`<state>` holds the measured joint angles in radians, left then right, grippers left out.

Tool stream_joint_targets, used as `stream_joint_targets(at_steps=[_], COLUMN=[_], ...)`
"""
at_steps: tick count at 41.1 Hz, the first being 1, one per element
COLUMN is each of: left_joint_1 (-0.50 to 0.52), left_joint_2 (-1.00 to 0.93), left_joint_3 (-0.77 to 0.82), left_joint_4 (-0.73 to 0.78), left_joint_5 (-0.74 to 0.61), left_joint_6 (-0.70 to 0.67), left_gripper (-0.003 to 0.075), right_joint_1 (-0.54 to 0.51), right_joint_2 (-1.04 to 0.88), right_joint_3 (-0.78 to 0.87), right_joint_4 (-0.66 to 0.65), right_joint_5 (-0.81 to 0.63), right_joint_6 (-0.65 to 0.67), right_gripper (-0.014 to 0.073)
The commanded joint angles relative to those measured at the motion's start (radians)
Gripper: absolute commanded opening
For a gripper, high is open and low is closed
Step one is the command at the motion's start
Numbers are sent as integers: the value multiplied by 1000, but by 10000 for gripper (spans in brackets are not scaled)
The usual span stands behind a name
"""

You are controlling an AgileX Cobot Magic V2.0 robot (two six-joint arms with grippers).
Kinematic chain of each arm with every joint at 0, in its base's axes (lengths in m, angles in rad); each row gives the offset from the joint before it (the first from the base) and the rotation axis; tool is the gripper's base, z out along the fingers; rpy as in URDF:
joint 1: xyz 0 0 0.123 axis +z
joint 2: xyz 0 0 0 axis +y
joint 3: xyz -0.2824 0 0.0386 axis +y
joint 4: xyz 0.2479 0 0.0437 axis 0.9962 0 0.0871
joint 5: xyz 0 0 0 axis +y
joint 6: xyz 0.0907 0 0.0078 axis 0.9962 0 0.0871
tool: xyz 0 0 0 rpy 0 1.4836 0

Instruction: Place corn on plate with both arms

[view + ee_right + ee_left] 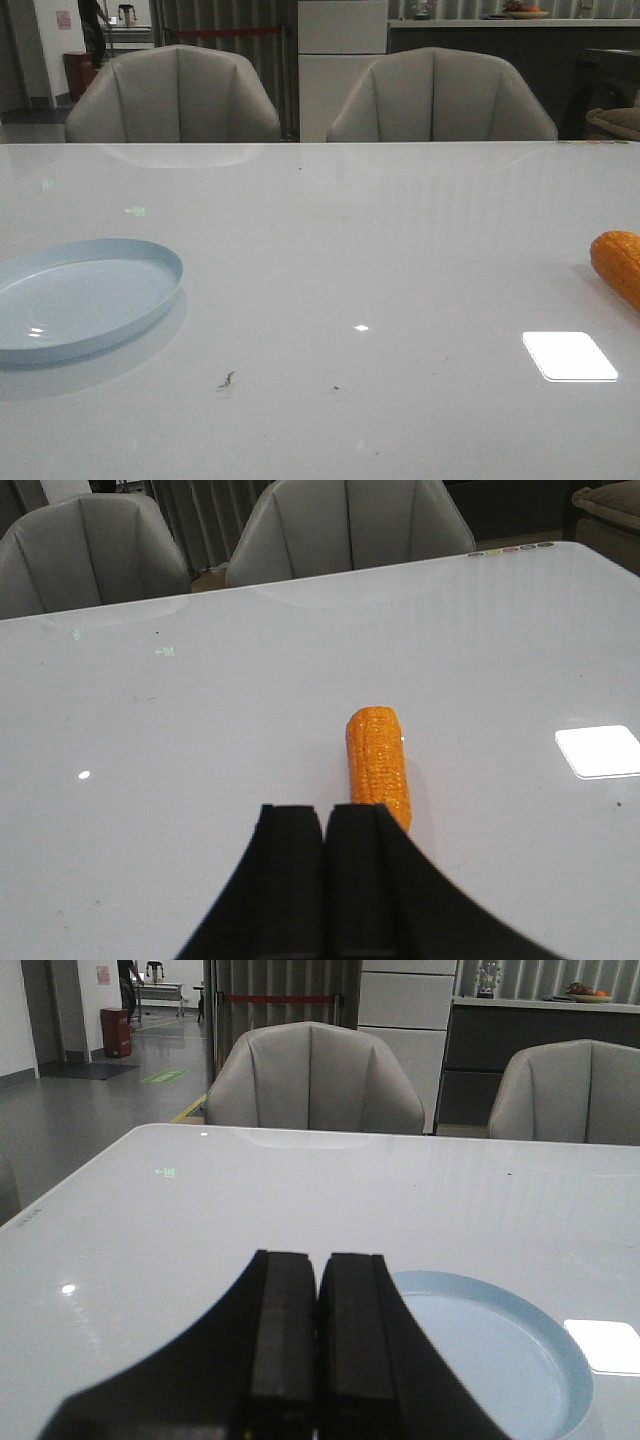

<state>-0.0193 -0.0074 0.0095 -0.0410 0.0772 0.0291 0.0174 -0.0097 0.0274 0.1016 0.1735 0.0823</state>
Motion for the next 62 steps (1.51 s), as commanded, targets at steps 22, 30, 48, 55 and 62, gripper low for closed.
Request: stream_joint_targets(at_steps=[22,30,48,55,62], left_joint_1=[3,3,3,3,3], left_joint_2=[-20,-20,-15,25,191], left_joint_3=[38,38,-75,-228,-375], left_joint_4=[-9,-9,-9,4,4], left_joint_5=[-99,-147,-311,-201,-167], left_joint_6=[-5,-5,-5,-5,-5], left_gripper=[94,94,94,94,94], right_joint_1=[-6,-6,1,1,1], right_joint_2=[-25,-25,-25,33,216], right_joint_3=[-21,-21,-136,-337,-501], right_joint_4=[4,4,4,4,4], right_joint_5=[-91,-96,-215,-64,25], right_joint_6=[0,0,1,1,1], right_gripper=[51,51,51,51,51])
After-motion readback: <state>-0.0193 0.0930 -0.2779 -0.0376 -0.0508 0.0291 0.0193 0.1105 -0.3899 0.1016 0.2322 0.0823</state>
